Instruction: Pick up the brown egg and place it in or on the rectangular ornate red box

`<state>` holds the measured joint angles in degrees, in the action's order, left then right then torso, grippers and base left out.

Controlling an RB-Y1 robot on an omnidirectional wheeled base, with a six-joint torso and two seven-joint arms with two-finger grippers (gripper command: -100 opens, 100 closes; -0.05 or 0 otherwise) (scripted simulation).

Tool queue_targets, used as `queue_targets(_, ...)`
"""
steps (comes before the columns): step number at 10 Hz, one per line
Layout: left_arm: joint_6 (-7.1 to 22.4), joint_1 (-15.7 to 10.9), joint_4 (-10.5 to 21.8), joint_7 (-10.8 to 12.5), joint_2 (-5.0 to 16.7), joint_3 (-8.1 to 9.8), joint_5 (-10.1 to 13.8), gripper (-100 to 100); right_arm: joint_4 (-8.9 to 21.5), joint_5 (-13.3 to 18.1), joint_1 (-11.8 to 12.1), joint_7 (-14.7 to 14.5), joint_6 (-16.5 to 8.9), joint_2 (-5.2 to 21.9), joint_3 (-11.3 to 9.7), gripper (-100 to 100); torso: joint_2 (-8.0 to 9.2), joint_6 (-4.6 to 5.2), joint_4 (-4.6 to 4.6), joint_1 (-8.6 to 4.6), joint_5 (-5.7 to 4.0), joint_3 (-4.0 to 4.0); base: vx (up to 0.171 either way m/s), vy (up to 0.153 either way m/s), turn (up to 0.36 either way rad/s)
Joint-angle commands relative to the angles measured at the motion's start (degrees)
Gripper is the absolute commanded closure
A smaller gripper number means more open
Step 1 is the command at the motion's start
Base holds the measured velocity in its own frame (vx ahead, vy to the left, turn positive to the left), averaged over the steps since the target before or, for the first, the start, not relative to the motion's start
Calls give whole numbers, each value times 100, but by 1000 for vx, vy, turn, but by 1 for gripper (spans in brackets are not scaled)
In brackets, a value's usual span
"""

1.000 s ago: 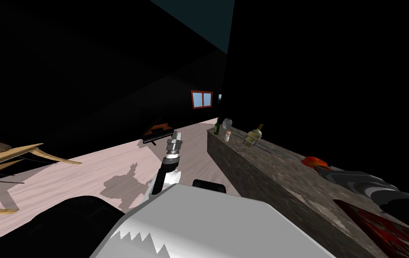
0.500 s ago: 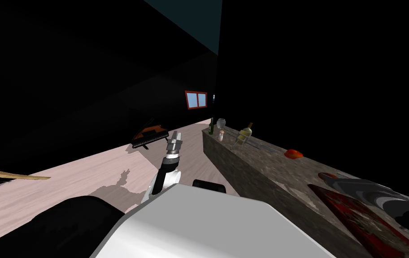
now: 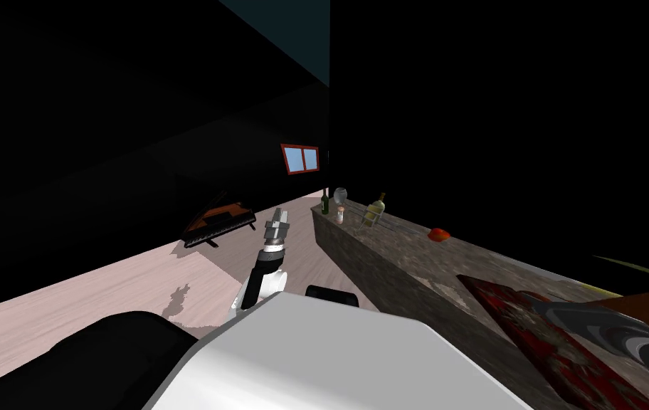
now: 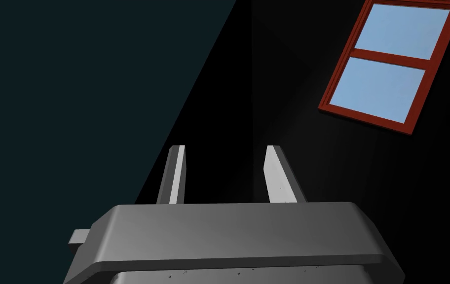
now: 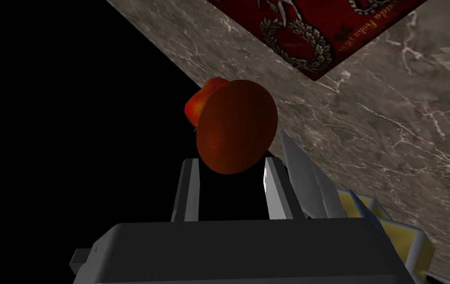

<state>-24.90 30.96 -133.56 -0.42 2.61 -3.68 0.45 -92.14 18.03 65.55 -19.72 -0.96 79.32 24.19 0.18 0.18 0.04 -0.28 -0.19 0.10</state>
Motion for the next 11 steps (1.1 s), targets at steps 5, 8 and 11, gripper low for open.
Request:
queue_targets(5, 0, 0, 0, 0, 0, 0, 0, 0, 13, -117, 402, -62, 51, 103, 5, -100, -1, -9, 1, 10, 2, 0, 25, -41, -125)
queue_targets(8, 0, -1, 0, 0, 0, -1, 0, 0, 14, -117, 401, -62, 49, 102, 5, -100, 0, -10, 1, 28, 8, 0, 0, 0, 0)
queue_targets(11, 0, -1, 0, 0, -1, -1, 0, 0, 72, -214, 545, 31, 47, 292, 133, -100, 0, -10, 1, 29, 8, 0, -11, 3, 3)
